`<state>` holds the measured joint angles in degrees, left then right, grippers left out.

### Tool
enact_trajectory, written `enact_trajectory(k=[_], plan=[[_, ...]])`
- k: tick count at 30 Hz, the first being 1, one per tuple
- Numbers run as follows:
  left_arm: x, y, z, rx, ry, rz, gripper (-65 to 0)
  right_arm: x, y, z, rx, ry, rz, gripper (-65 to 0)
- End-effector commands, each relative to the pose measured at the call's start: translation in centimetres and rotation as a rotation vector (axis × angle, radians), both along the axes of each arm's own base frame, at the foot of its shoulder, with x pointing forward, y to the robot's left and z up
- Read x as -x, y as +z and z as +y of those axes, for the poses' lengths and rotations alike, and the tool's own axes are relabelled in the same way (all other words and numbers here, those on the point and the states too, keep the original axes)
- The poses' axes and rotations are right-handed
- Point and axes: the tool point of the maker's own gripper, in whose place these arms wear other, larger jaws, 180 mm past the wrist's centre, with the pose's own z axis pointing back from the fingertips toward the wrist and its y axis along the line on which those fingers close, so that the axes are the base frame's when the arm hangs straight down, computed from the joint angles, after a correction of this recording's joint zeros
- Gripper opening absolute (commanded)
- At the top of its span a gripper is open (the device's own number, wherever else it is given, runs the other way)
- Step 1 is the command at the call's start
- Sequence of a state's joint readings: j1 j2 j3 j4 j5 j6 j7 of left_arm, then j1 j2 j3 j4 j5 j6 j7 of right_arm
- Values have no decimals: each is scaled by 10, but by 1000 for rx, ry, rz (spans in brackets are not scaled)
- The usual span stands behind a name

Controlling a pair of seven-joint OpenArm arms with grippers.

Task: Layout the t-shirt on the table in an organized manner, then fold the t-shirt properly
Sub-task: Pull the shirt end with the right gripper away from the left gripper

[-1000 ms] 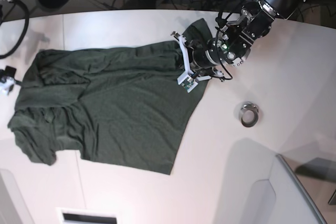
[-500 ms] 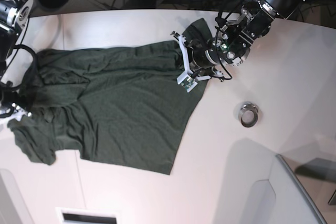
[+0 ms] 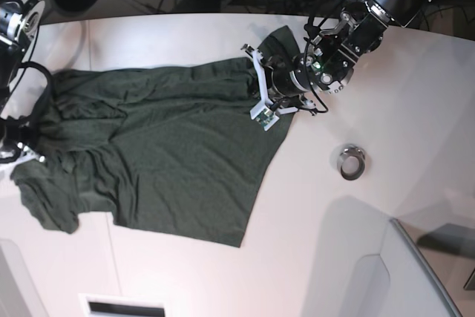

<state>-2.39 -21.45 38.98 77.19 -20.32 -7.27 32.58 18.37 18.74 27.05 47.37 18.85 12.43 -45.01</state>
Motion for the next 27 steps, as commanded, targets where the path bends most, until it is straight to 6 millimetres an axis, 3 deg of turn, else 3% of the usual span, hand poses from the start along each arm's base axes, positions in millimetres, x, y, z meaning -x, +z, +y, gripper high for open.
enact_trajectory(k=[1, 7, 12, 17, 19, 23, 25, 27], plan=[[8, -8, 13, -63, 0, 40, -650, -22, 31, -19, 54, -9, -89, -650], [8, -8, 13, -62, 0, 40, -650, -14, 73, -28, 166, 26, -150, -650], [8, -8, 13, -62, 0, 40, -650, 23, 121, -47, 221, -101, -196, -650], [8, -8, 13, -61, 0, 39, -650, 71, 153, -46, 287, -145, -197, -650], [8, -8, 14, -62, 0, 39, -650, 94, 151, -53, 291, -208, -187, -650], [8, -8, 15, -65, 0, 39, -650, 148, 146, -87, 253, -495, -169, -650], [8, -8, 16, -67, 0, 39, -650, 169, 140, -88, 252, -534, -141, -650], [8, -8, 16, -67, 0, 39, -650, 181, 130, -77, 239, -545, -116, -650]])
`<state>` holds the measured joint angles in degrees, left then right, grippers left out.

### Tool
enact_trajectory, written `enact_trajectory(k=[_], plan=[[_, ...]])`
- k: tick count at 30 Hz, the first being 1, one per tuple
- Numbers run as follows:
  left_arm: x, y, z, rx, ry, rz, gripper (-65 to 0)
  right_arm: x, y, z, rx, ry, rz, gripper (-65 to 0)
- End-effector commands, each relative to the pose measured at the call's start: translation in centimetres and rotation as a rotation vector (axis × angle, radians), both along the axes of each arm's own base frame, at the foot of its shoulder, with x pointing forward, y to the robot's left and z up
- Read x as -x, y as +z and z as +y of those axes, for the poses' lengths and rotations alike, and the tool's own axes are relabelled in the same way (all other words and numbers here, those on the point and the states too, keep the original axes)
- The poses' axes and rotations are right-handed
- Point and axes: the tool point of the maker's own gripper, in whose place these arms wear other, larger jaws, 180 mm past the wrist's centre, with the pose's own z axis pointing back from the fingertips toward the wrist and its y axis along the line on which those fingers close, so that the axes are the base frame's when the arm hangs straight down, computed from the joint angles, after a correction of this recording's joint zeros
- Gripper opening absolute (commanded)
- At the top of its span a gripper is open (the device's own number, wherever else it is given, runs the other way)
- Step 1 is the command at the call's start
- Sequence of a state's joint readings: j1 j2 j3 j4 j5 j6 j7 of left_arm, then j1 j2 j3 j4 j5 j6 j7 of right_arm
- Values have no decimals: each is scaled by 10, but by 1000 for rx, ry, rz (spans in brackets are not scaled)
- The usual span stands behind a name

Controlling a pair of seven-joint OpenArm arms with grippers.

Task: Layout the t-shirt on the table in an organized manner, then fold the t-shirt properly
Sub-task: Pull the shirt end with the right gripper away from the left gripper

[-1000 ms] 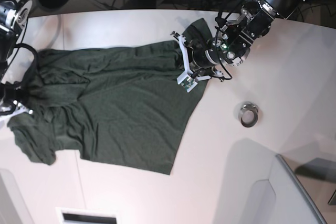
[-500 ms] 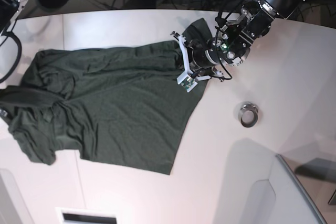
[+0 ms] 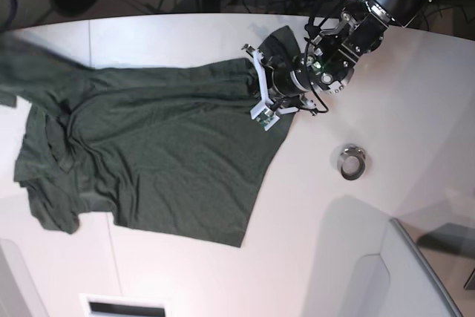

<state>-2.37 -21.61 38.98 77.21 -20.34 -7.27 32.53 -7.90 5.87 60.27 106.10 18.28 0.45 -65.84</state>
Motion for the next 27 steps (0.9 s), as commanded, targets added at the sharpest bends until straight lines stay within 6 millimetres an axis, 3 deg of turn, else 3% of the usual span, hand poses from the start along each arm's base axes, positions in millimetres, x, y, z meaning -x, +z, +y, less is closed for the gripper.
enact_trajectory(k=[1, 4, 7, 11, 15, 18, 21, 24, 27], plan=[[8, -8, 16, -67, 0, 40, -650, -3, 3, 3, 4, 10, -19, -648], [8, -8, 15, -67, -1, 39, -650, 2, -26, 11, -80, 5, 20, -618], [8, -8, 14, -65, -1, 38, -650, -23, -41, 9, -106, 89, 63, -489], [7, -7, 14, -66, -1, 37, -650, -49, -38, -4, -29, 174, 71, -378], [7, -7, 15, -67, -1, 37, -650, -76, -20, -9, 20, 232, 49, -359], [8, -8, 16, -69, -1, 38, -650, -115, -19, 14, 52, 419, 72, -357], [8, -8, 14, -66, -1, 38, -650, -154, -42, 42, 52, 579, 119, -345], [8, -8, 14, -65, -1, 38, -650, -184, -66, 57, 79, 705, 185, -305], [8, -8, 16, -68, -1, 39, -650, -197, -90, 67, 43, 755, 271, -299]])
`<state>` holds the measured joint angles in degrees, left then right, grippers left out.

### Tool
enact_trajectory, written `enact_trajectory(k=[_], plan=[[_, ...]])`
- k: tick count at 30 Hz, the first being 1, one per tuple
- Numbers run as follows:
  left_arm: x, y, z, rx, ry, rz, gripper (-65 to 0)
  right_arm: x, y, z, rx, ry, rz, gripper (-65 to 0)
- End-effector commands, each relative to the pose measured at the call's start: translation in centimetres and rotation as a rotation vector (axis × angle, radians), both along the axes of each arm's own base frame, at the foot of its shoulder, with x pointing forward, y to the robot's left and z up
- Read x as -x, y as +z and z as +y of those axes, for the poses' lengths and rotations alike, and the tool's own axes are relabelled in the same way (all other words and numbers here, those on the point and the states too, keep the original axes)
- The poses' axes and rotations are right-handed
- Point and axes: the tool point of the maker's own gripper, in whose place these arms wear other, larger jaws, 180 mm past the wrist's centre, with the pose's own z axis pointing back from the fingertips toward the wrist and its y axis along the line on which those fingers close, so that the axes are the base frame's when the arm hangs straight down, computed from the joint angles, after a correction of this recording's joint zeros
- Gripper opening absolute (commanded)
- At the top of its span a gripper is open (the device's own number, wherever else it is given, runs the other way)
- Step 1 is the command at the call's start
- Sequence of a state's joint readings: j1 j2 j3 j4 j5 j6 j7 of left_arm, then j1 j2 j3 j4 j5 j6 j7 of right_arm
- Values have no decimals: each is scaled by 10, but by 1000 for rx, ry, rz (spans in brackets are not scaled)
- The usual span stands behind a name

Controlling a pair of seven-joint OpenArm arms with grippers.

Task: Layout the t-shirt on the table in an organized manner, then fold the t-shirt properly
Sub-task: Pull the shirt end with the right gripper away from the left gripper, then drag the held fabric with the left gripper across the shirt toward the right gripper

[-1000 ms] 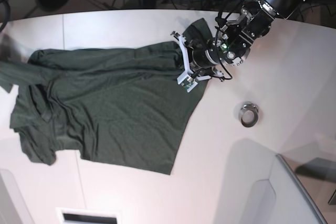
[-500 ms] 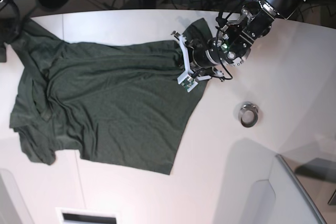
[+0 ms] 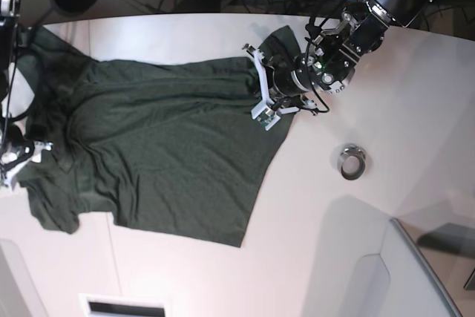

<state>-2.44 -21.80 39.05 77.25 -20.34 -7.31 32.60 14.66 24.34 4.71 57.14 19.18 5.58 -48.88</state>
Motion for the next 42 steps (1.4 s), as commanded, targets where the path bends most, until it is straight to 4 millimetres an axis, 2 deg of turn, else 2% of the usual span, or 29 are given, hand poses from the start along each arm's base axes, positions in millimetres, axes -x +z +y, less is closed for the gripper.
enact_trajectory(k=[1, 4, 7, 10, 13, 16, 20, 25, 27, 30, 33, 35, 38, 40, 42], plan=[[9, -9, 15, -65, 1, 42, -650, -16, 10, -12, 20, -14, -38, -300], [15, -11, 15, -68, -1, 51, -650, -18, -4, -16, 23, -28, -41, -302], [18, -13, 16, -71, -2, 56, -650, -8, -18, -20, 21, -44, -18, -315], [21, -14, 16, -71, -2, 62, -650, 6, -29, -34, 29, -78, 7, -444], [21, -14, 16, -71, -2, 62, -650, 18, -29, -64, 84, -147, 10, -587], [22, -15, 17, -73, -1, 66, -650, 23, -18, -94, 156, -213, -15, -599], [27, -17, 17, -74, -1, 76, -650, 28, -6, -116, 198, -232, -22, -594], [25, -15, 15, -64, 1, 71, -650, 25, -11, -104, 174, -186, -16, -593], [20, -5, 6, -40, -10, 45, -650, 19, -17, -88, 133, -141, -18, -593], [7, 25, -18, 30, -42, -31, -650, 16, -19, -82, 118, -131, -22, -573], [-17, 63, -24, 68, -10, -101, -650, 14, -18, -81, 115, -135, -29, -440], [-36, 94, -34, 117, 26, -158, -650, 8, -10, -81, 124, -120, -55, -360], [-67, 123, -44, 184, 85, -226, -650, 3, 4, -78, 123, -110, -79, -344], [-88, 115, -57, 196, 112, -205, -650, -4, 22, -79, 117, -125, -139, -344], [-104, 98, -82, 208, 99, -172, -650, -10, 44, -81, 103, -165, -236, -344]])
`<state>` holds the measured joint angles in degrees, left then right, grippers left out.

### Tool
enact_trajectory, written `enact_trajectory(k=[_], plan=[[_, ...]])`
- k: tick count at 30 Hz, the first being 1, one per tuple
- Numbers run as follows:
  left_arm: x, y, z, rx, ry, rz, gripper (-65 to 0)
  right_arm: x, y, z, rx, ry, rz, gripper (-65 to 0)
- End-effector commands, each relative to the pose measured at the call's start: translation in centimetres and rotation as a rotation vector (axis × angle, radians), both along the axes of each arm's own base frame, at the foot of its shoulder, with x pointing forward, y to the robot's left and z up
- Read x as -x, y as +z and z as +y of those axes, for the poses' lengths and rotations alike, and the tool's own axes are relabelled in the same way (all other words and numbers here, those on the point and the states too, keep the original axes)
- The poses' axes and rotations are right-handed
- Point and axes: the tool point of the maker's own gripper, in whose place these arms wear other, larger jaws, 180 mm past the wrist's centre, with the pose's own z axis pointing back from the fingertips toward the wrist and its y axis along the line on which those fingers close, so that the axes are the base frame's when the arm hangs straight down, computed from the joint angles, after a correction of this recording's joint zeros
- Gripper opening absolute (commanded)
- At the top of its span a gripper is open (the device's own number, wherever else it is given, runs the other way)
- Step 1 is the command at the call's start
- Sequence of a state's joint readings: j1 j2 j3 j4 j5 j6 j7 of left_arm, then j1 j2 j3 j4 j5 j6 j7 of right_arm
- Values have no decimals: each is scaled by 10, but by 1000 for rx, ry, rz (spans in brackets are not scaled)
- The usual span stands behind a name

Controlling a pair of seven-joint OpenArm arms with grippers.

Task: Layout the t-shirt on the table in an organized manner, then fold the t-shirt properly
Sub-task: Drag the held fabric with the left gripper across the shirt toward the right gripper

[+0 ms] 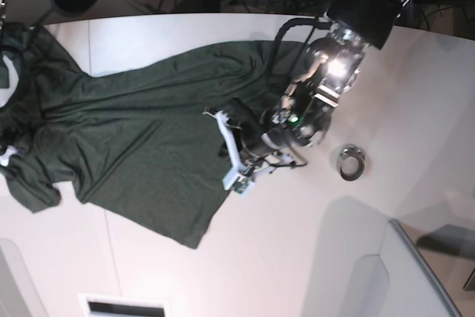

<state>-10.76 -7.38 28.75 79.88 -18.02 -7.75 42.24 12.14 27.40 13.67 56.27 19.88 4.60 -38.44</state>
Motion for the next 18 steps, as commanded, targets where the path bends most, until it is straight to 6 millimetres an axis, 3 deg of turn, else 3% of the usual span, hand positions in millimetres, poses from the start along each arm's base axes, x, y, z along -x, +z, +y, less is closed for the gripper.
enact_trajectory(k=[1, 5, 9, 14, 18], plan=[[-19, 13, -23, 55, -30, -53, -650, -12, 29, -14, 37, -27, -91, -344], [-44, -19, -64, 71, -81, -47, -650, -12, 50, -9, 7, -88, -207, -344], [-60, -48, -75, 7, -94, -29, -650, -7, 43, -4, 2, -80, -195, -344], [-68, -74, -42, -120, -87, -26, -650, 6, 33, -2, -6, -76, -154, -344], [-75, -89, 15, -220, -13, -16, -650, 13, 38, 0, 21, -52, -161, -344]])
